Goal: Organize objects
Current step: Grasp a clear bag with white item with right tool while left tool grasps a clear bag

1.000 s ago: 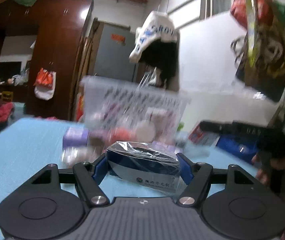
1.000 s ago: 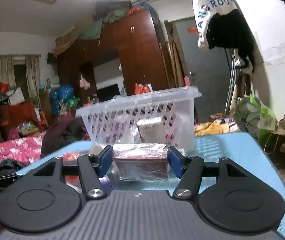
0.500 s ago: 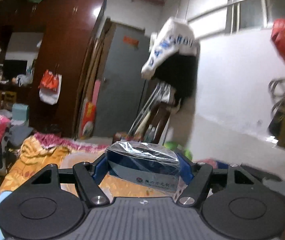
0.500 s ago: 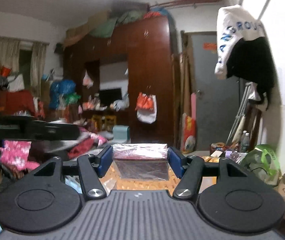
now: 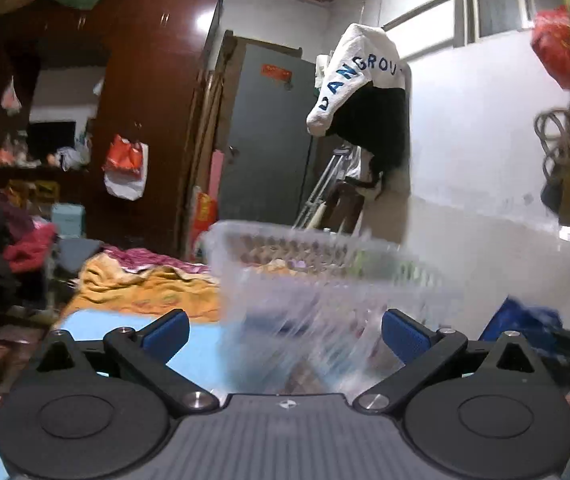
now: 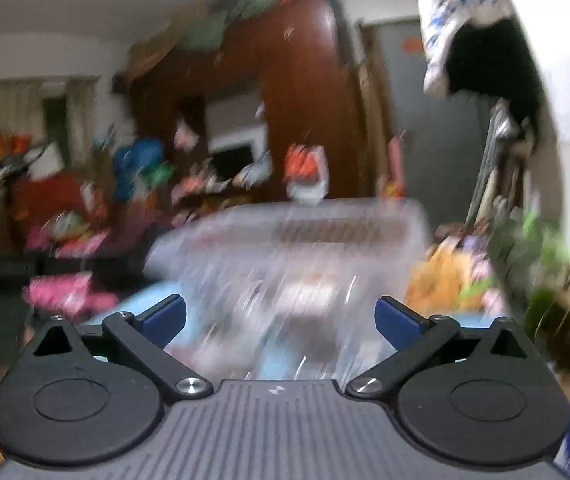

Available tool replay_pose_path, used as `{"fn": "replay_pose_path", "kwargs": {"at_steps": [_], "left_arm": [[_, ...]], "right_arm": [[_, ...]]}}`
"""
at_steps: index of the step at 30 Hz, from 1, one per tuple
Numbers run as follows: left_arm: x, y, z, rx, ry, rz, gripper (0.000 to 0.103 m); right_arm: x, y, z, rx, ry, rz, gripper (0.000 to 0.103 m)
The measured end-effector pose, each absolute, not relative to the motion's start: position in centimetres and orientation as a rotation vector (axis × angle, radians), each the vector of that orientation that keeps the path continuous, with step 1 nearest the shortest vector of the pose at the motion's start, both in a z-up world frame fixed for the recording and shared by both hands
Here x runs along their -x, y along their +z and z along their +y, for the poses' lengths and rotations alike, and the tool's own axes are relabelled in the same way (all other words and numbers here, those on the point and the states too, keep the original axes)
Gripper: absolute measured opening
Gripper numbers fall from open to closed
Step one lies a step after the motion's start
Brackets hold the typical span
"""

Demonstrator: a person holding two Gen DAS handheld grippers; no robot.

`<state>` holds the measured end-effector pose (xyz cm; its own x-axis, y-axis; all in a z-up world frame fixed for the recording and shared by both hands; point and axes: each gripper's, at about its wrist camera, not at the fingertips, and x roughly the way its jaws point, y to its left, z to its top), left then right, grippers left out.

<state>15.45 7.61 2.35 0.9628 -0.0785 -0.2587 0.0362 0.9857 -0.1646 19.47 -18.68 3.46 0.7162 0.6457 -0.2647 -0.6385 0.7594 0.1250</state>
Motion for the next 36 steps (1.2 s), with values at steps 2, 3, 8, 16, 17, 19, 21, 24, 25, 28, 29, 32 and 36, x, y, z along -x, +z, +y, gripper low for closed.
{"fn": "replay_pose_path", "kwargs": {"at_steps": [2,3,8,16,17,19,21,24,25,28,29,32,36], "left_arm": [[-14.2,0.7,8.5,0.163,-0.042,0.334,0.101],[-13.9,-0.2,8.9,0.164,-0.049,0.357,0.099],[-14.6,-2.8,9.1,0.098,-0.044,0.474,0.089],[-16.1,-3.4,7.9,0.017,-0.070,0.590,0.085],[-16.1,-3.3,7.8,0.013,-0.079,0.589,0.084],[-16.0,-3.3,7.8,0.019,-0.090,0.594,0.057],[-15.5,-3.4,8.0,0.036,-0.090,0.573,0.055],[-13.6,-3.1,7.9,0.029,-0.057,0.477,0.054],[-13.0,-3.2,7.9,0.038,-0.061,0.455,0.054],[-10.9,-3.7,7.5,0.076,-0.092,0.376,0.054],[-10.2,-3.8,7.4,0.089,-0.096,0.347,0.054],[-8.9,-4.1,6.9,0.127,-0.124,0.293,0.054],[-8.5,-4.0,6.4,0.134,-0.134,0.275,0.054]], "right_arm": [[-16.9,0.7,-18.4,-0.016,0.773,0.340,0.103],[-15.9,-0.4,-18.2,-0.013,0.791,0.366,0.103],[-13.8,-3.1,-15.5,0.019,0.872,0.417,0.070],[-13.2,-4.1,-13.5,0.076,0.879,0.434,0.037],[-13.1,-4.1,-14.0,0.059,0.883,0.432,0.037],[-12.6,-4.2,-15.1,0.021,0.878,0.418,0.037],[-12.0,-4.2,-16.0,-0.010,0.870,0.409,0.037],[-12.0,-4.5,-17.2,-0.055,0.863,0.402,0.037],[-11.9,-4.7,-17.7,-0.066,0.854,0.397,0.037],[-12.1,-4.9,-18.6,-0.089,0.825,0.383,0.037],[-12.0,-4.9,-19.1,-0.098,0.817,0.375,0.037],[-12.2,-5.0,-19.6,-0.099,0.785,0.358,0.037],[-11.9,-5.0,-20.7,-0.117,0.777,0.339,0.037]]}}
